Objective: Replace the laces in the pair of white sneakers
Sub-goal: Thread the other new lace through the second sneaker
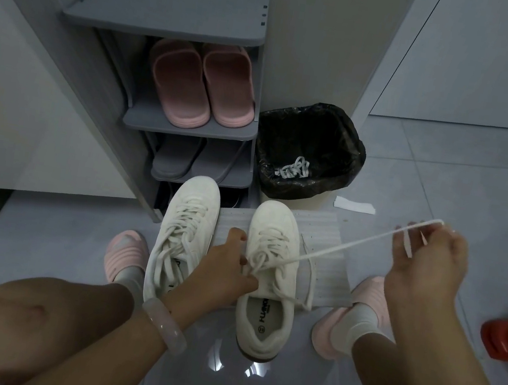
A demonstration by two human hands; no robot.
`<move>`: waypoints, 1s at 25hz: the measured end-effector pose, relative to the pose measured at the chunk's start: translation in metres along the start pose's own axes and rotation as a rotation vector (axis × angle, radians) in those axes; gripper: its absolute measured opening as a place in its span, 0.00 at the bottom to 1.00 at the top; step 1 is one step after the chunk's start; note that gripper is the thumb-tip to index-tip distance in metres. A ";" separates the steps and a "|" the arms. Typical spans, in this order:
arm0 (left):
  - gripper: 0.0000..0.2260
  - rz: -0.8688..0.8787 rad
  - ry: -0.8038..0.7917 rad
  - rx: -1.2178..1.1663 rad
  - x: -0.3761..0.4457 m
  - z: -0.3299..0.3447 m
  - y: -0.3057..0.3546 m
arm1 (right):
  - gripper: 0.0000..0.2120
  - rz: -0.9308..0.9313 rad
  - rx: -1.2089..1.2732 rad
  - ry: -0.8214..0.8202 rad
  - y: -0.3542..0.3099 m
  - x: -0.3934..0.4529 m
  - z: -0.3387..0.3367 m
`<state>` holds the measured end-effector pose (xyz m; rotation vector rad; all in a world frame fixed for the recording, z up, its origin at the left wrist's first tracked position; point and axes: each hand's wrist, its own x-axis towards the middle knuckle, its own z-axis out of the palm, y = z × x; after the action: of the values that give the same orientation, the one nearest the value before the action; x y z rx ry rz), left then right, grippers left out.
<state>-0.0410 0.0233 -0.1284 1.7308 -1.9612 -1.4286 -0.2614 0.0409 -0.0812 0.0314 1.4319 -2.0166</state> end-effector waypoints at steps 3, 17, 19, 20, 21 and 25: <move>0.25 0.035 -0.017 0.072 0.001 0.000 0.000 | 0.11 0.191 -0.040 -0.187 -0.004 -0.007 0.005; 0.09 0.113 0.035 0.152 0.002 0.006 -0.007 | 0.07 -0.468 -1.886 -1.000 0.037 -0.030 -0.013; 0.09 0.098 0.037 0.141 0.003 0.006 -0.008 | 0.07 -0.519 -1.864 -0.828 0.028 -0.025 -0.009; 0.09 0.106 0.035 0.147 0.003 0.006 -0.008 | 0.07 -0.520 -1.838 -0.778 0.025 -0.023 -0.008; 0.09 0.119 0.030 0.156 0.003 0.006 -0.007 | 0.07 -0.502 -1.821 -0.781 0.023 -0.023 -0.007; 0.13 0.161 0.006 0.196 0.001 0.005 -0.005 | 0.06 -0.325 -1.822 -1.086 0.030 -0.023 -0.012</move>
<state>-0.0413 0.0256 -0.1349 1.6028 -2.2456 -1.2126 -0.2320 0.0570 -0.1024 -1.7306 1.8302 -0.0239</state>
